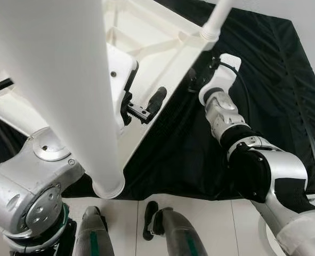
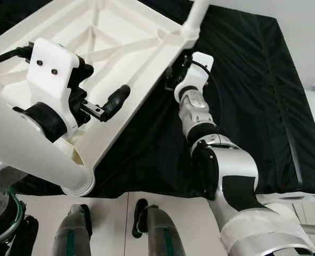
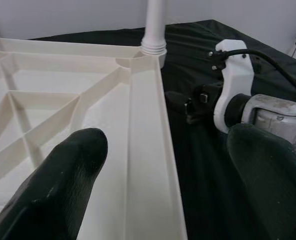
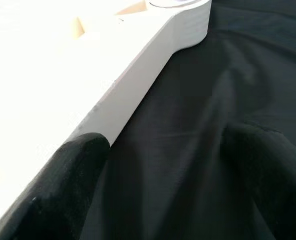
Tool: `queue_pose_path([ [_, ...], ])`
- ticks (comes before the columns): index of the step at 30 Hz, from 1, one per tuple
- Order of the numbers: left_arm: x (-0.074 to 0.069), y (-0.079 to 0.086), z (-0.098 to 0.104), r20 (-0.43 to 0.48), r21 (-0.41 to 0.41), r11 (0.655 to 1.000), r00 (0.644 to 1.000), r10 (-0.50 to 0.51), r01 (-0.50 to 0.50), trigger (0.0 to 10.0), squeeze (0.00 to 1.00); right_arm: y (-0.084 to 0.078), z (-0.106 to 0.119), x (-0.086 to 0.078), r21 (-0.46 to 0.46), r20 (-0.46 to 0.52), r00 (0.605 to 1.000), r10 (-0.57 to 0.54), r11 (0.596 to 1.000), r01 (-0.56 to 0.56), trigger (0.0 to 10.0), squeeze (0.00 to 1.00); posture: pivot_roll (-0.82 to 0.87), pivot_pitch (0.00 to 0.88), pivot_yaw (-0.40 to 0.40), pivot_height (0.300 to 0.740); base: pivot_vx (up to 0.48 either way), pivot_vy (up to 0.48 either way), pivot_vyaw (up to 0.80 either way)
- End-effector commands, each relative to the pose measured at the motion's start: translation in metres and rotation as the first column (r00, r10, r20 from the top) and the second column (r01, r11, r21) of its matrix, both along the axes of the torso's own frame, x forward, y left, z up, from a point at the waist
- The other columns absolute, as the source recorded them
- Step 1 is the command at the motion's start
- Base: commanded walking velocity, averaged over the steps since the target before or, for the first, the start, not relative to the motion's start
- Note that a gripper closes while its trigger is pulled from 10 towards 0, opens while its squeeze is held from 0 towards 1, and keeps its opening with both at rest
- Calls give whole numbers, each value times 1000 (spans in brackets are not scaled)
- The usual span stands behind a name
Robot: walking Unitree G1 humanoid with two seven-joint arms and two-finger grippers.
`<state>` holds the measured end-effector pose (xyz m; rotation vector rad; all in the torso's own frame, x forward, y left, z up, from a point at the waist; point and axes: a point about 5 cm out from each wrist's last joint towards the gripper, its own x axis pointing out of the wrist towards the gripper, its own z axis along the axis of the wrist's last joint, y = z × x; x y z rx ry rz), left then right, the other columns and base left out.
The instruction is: Building children table
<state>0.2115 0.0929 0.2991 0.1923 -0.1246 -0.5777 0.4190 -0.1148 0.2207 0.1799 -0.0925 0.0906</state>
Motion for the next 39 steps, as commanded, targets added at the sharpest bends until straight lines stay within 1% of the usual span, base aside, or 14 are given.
queue_pose_path([
  [1,-7,-6,3,21,7,999,999,-39,39,10000,0,18,4,0,20,7,996,89,996,-89,10000,0,292,294,-136,740,0,0,0],
  [2,-7,-6,3,21,7,999,999,-39,39,10000,0,18,4,0,20,7,996,89,996,-89,10000,0,292,294,-136,740,0,0,0],
  [3,-6,-6,4,21,2,999,999,-35,35,10000,0,28,10,0,26,21,991,134,991,-135,10000,0,294,295,-136,740,0,0,0],
  [6,-6,-6,4,21,1,999,999,-33,33,10000,0,32,12,-1,24,27,988,151,988,-152,10000,0,294,296,-136,740,0,0,0],
  [11,-6,-7,5,19,-3,1000,999,-29,29,10000,0,50,23,-2,21,50,973,226,974,-228,10000,0,295,296,-135,740,0,0,0],
  [18,-6,-8,6,16,-13,1000,1000,-24,24,10000,0,58,28,-3,-1,65,968,244,970,-245,10000,0,293,294,-131,740,0,0,0],
  [24,-5,-6,6,14,-3,1000,1000,-11,11,10000,0,46,27,-1,-14,71,979,190,982,-190,10000,0,283,291,-129,740,0,0,0],
  [27,-1,-1,2,2,19,999,1000,26,-26,10000,0,31,22,0,-31,86,986,144,989,-141,10000,0,277,287,-128,740,0,0,0],
  [29,-1,1,0,-3,26,999,999,39,-39,10000,0,28,21,-1,-35,91,986,136,990,-134,10000,0,277,287,-128,740,0,0,0],
  [31,8,17,-9,-17,79,989,992,128,-126,10000,0,12,14,-2,-51,120,984,135,990,-130,10000,0,260,275,-130,740,0,0,0],
  [33,15,31,-14,-13,123,975,982,191,-188,10000,0,1,9,-4,-77,143,977,157,986,-147,10000,0,256,265,-132,740,0,0,0],
  [34,15,31,-14,-13,123,975,982,191,-188,10000,0,1,9,-4,-77,143,977,157,986,-147,10000,0,256,265,-132,740,0,0,0],
  [35,21,42,-16,-5,140,961,971,240,-237,10000,0,-8,2,-7,-114,164,970,181,980,-163,10000,0,253,253,-134,740,0,0,0],
  [39,26,52,-17,12,167,946,960,280,-278,10000,0,-17,-3,-11,-134,179,961,212,973,-190,10000,0,251,250,-136,740,0,0,0],
])
